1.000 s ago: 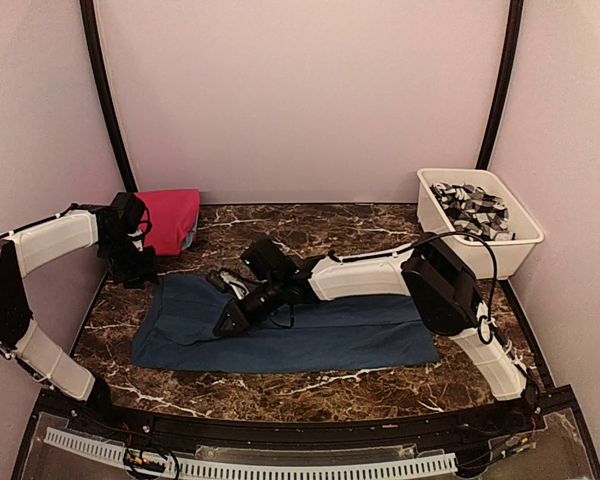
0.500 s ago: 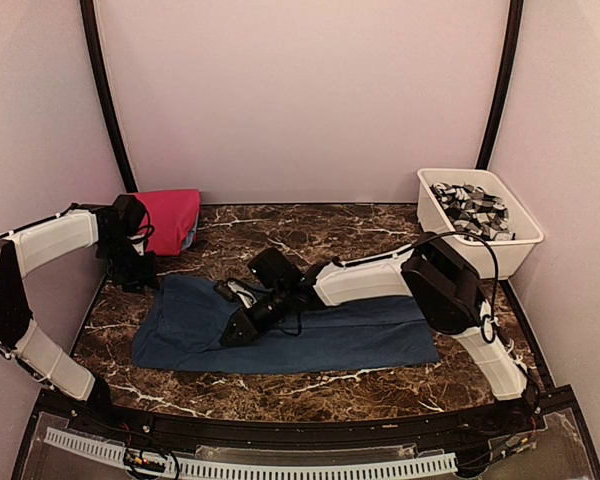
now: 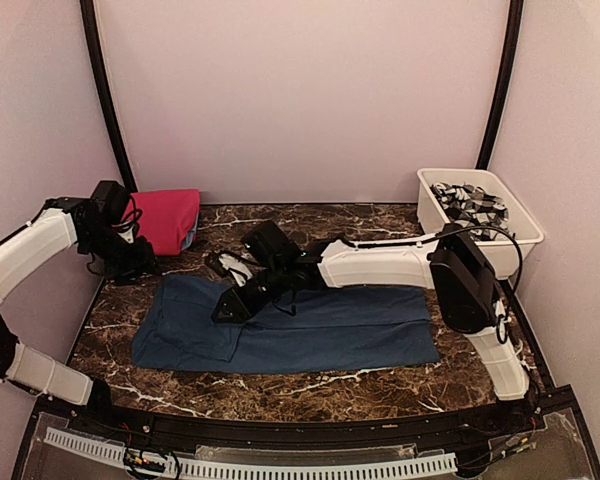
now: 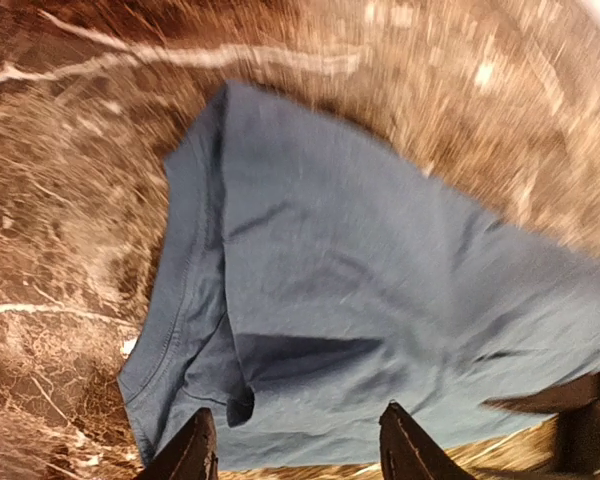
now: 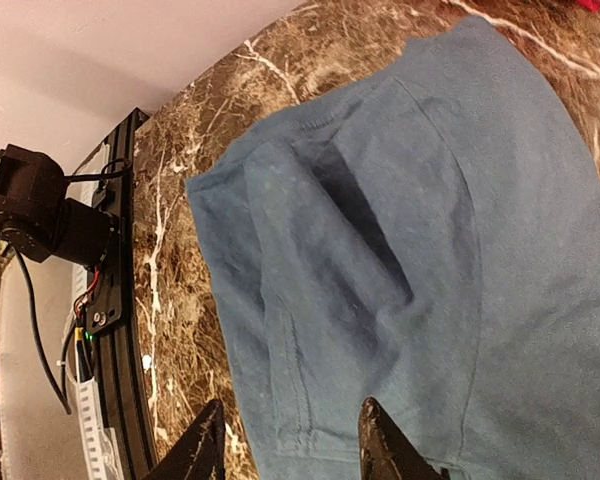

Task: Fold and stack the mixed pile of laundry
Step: Smooth out the rectangle-folded T-shirt at the center of the board.

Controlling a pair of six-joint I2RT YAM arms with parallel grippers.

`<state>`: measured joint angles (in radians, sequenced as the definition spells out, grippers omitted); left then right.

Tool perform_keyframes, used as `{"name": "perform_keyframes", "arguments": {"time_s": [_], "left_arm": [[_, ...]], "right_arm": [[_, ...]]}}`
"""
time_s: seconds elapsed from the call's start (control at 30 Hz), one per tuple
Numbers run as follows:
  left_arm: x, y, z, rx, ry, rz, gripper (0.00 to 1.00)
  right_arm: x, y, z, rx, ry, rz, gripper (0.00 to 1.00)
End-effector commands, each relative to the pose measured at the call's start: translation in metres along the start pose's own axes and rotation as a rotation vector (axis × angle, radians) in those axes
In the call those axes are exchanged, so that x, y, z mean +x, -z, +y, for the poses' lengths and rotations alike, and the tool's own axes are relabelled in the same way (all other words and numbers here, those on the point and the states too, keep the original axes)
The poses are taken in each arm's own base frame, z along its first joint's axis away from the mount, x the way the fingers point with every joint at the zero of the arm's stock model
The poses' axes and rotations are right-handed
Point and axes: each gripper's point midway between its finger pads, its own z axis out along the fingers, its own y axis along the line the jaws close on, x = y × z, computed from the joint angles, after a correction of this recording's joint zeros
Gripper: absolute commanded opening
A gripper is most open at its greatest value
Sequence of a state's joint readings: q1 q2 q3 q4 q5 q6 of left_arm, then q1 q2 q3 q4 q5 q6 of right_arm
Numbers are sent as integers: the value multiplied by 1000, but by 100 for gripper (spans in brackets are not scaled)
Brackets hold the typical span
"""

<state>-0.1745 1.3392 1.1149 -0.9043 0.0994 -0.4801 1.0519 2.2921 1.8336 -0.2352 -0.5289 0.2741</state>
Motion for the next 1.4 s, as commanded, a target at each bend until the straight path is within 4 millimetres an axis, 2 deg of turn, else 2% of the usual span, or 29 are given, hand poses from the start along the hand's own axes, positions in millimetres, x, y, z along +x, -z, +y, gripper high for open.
{"name": "perform_keyframes", "arguments": {"time_s": [0.0, 0.13, 0.3, 0.43, 0.47, 0.5, 0.53, 0.67, 0.73, 0.83, 1.03, 1.17, 1.23, 1.37], "left_arm": [[-17, 31, -6, 199, 165, -83, 55], [-13, 26, 8, 171, 204, -31, 52], [-12, 25, 9, 275, 312, -47, 49], [5, 11, 2, 351, 373, 11, 43], [16, 1, 5, 348, 415, 46, 42], [18, 2, 4, 365, 424, 36, 41], [29, -6, 8, 354, 465, 63, 41], [50, -17, 17, 328, 535, 73, 42], [52, -21, 24, 297, 547, 53, 43], [49, -28, 24, 299, 548, 39, 48], [52, -54, 30, 270, 560, 44, 54], [50, -63, 23, 294, 532, 39, 55], [52, -66, 14, 309, 494, 49, 53], [56, -76, 11, 300, 485, 82, 38]], "right_arm": [[-20, -16, 31, 108, 200, -7, 40], [-31, -42, 43, 110, 245, -9, 35], [-26, -71, 56, 78, 249, -11, 31], [-15, -91, 52, 74, 229, 1, 27], [-13, -94, 48, 82, 221, 4, 27], [-11, -97, 45, 91, 213, 6, 27], [-9, -99, 39, 105, 202, 8, 27], [-6, -96, 8, 131, 87, -7, 27], [0, -93, -6, 133, 47, 0, 27], [3, -89, -10, 120, 34, 1, 26], [6, -88, -11, 93, 18, 8, 26], [5, -86, -10, 70, 4, -1, 27], [4, -84, -7, 55, 7, -4, 27], [1, -81, -6, 50, 7, -10, 27]]}}
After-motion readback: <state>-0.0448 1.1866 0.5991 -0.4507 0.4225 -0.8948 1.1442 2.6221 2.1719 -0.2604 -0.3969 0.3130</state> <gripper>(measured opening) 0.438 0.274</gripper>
